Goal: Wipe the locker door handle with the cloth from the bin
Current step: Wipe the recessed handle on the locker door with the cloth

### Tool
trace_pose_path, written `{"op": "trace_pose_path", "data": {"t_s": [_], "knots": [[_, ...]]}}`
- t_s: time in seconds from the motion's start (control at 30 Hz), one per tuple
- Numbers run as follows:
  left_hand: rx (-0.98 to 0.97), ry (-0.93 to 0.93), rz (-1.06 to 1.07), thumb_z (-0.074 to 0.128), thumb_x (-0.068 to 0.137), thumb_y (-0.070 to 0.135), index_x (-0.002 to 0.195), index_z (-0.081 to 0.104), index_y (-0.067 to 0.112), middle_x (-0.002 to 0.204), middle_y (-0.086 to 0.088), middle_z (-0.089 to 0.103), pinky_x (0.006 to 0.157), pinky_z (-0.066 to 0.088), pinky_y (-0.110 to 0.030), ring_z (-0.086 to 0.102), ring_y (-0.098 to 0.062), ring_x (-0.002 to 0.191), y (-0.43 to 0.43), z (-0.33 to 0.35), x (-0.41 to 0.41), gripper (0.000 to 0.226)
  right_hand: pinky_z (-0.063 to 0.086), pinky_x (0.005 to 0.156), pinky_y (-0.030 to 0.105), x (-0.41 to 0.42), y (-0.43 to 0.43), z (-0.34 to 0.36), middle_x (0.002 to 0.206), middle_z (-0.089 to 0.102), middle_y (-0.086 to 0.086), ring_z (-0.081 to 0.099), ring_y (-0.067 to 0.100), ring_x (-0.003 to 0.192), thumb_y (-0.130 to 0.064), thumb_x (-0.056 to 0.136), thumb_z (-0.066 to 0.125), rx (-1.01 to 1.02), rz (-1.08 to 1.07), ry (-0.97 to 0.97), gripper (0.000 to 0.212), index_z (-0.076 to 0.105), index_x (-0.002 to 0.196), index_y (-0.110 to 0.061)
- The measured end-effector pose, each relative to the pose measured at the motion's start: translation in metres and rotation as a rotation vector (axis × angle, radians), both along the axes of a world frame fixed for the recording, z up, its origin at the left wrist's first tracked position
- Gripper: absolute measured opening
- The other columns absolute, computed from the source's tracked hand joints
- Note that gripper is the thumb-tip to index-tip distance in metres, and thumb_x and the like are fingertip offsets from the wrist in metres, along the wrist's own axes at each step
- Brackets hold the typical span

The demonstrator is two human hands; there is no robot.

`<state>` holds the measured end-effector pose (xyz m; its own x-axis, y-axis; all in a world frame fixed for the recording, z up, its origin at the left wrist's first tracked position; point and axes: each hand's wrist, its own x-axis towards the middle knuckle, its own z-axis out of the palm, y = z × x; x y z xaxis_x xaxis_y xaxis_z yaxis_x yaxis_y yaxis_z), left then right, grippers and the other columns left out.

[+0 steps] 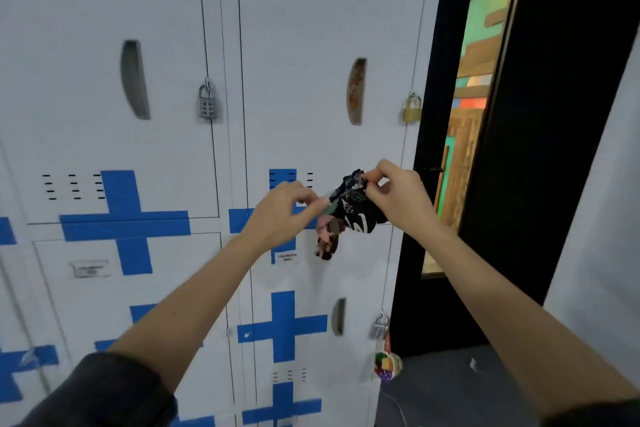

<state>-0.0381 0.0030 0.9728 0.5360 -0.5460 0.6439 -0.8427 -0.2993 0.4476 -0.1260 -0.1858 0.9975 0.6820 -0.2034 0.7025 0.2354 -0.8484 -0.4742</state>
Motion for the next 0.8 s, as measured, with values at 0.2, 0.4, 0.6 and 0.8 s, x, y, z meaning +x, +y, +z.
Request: {"op": "trace_pose_path", "data": {"t_s": [0.2,0.4,0.6,0.8], "knots": [[-0.023,0.087,-0.009,0.057,0.087,0.040,0.126,0.051,0.020,0.110,0.003,0.057,0.087,0.040,-0.026,0.052,-0.011,0.104,-0.029,0.031,0.020,0.044,0.050,0.070,0.020,0.010,-0.008,0.022,0.093,0.063,-0.001,0.060,0.011,0.076,0.007,0.084,0.057,0.002,0.117,-0.251,0.019,0.050,0.074,-0.008],[-0.229,0.156,0.029,0.069,0.082,0.024,0.103,0.062,0.022,0.077,0.009,0.061,0.058,0.041,-0.006,0.055,-0.003,0.064,-0.068,0.053,0.034,0.022,0.043,0.074,0.000,0.032,-0.039,0.029,0.099,0.061,-0.002,0.060,0.008,0.092,0.009,0.084,0.058,-0.038,0.126,-0.402,0.016,0.055,0.077,-0.005],[-0.459,0.054,0.081,0.070,0.079,0.010,0.084,0.072,0.011,0.067,0.017,0.059,0.061,0.038,-0.001,0.054,0.010,0.061,-0.094,0.075,0.051,0.006,0.048,0.075,0.017,0.067,-0.087,0.025,0.100,0.068,-0.001,0.065,0.015,0.087,-0.011,0.083,0.057,-0.261,0.099,-0.462,0.011,0.057,0.074,-0.004],[-0.512,0.000,0.080,0.070,0.078,0.009,0.078,0.071,0.020,0.068,0.016,0.063,0.062,0.044,-0.011,0.055,0.004,0.061,-0.111,0.092,0.066,0.011,0.051,0.080,0.028,0.095,-0.100,0.033,0.095,0.058,-0.006,0.059,0.012,0.089,-0.017,0.076,0.056,-0.312,0.231,-0.487,0.018,0.065,0.085,-0.004]]}}
